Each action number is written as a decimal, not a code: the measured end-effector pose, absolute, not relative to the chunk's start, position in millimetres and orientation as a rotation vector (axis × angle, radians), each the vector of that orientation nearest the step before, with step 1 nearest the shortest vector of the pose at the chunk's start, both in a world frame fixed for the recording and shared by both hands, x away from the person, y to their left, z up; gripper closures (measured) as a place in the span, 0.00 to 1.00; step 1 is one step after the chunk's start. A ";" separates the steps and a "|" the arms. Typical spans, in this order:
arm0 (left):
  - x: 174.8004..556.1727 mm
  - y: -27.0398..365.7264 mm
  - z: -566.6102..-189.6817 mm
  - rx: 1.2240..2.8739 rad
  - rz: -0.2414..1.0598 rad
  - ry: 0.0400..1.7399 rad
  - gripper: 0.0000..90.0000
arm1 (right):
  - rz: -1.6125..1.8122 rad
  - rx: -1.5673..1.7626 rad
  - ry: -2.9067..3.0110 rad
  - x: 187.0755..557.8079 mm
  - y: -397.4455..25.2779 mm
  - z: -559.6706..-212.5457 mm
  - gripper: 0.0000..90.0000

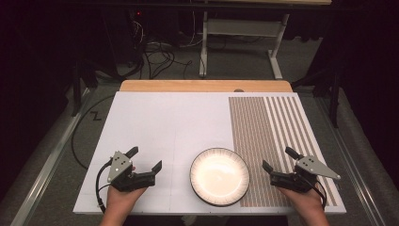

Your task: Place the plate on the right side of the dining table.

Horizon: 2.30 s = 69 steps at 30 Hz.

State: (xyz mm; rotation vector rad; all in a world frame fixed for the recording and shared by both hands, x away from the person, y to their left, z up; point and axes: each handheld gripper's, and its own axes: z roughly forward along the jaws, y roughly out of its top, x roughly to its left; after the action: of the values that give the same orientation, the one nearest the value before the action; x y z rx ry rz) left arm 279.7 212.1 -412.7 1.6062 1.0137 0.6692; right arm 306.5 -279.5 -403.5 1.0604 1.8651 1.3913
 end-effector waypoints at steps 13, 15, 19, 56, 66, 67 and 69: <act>280.8 208.9 -414.2 1.627 0.676 1.007 0.03 | 1.413 1.067 1.886 306.9 -276.5 -405.6 0.04; 281.1 208.6 -414.7 1.630 0.673 1.007 0.03 | 1.418 1.067 1.883 306.5 -276.8 -404.9 0.05; 281.5 208.2 -415.2 1.634 0.667 1.009 0.03 | 1.418 1.066 1.888 306.2 -276.4 -403.9 0.05; 280.3 206.0 -412.7 1.634 0.656 0.980 0.04 | 1.399 0.970 2.015 298.2 -240.7 -395.4 0.19; 280.3 205.4 -412.8 1.630 0.649 0.977 0.04 | 1.402 0.913 2.115 297.6 -237.4 -397.1 0.48; 280.3 205.1 -412.8 1.629 0.648 0.977 0.04 | 1.402 0.913 2.115 297.6 -237.4 -397.1 0.48; 280.0 204.5 -412.6 1.630 0.648 0.974 0.04 | 1.410 0.910 2.159 299.2 -237.5 -397.0 0.50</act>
State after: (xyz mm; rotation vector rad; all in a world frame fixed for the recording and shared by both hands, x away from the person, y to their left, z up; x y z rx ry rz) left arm 280.0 204.5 -412.6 1.6297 0.9741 0.6477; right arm 299.2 -237.5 -397.0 0.9105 2.1587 1.4103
